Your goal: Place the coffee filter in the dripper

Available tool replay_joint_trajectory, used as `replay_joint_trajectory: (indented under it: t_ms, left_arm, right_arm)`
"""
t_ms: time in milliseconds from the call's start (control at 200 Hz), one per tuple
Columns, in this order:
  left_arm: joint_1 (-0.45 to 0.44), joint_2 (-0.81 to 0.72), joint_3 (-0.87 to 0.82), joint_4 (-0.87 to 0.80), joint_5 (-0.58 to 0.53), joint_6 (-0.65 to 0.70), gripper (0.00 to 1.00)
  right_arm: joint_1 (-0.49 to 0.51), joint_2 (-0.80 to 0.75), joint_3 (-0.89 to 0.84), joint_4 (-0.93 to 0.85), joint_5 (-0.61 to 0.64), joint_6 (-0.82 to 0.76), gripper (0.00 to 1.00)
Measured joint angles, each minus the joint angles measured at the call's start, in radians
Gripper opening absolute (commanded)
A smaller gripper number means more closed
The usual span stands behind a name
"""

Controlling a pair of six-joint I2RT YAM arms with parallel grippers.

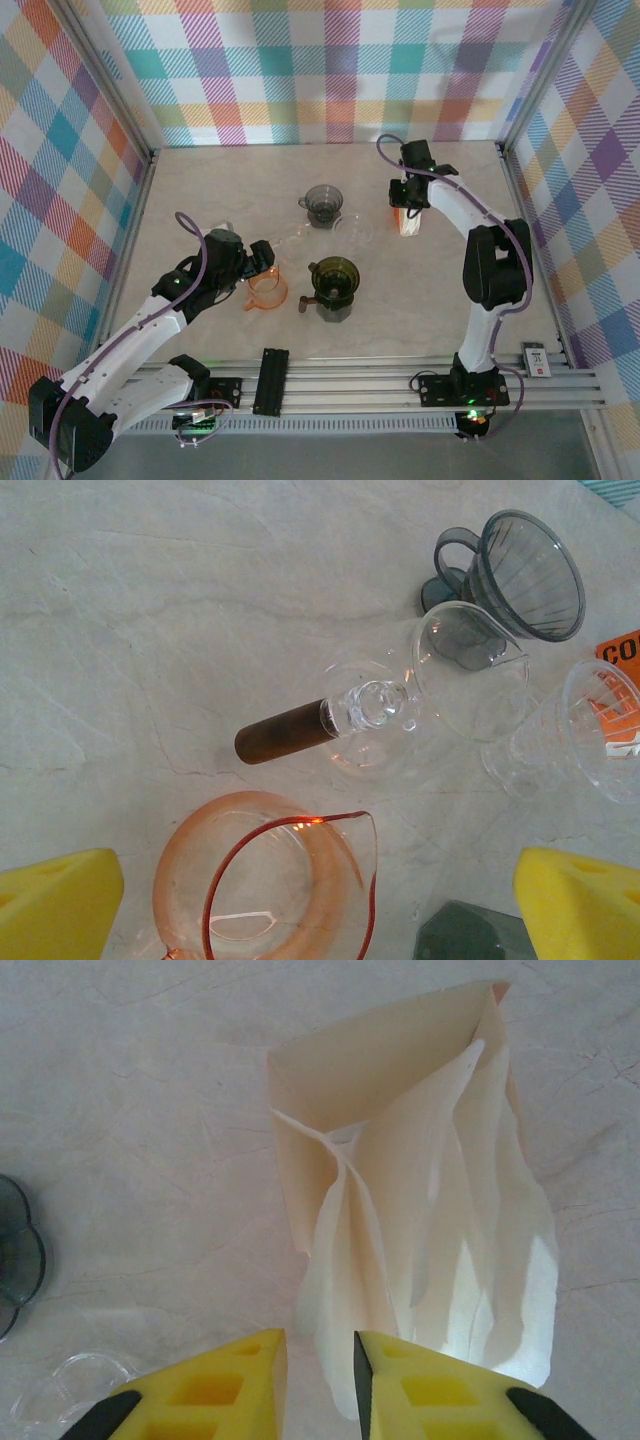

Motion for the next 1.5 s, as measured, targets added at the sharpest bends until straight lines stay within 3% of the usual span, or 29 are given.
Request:
replay_joint_trajectory:
  t_ms: [235, 500, 980, 1500]
  left_arm:
    - [0.001, 0.0, -0.003, 0.0, 0.0, 0.0, 1.0]
    - [0.007, 0.0, -0.004, 0.0, 0.001, 0.0, 1.0]
    - [0.01, 0.0, -0.005, 0.002, 0.02, -0.003, 1.0]
    - [0.013, 0.0, -0.005, 0.008, 0.053, -0.007, 1.0]
  right_arm:
    - [0.0, 0.03, 0.024, -0.01, 0.019, 0.0, 0.19]
    - [0.001, 0.037, 0.035, -0.014, 0.034, -0.011, 0.0]
    - [0.018, 0.002, 0.035, -0.029, 0.055, -0.024, 0.0]
    - [0.079, -0.294, -0.108, -0.063, 0.063, -0.026, 0.0]
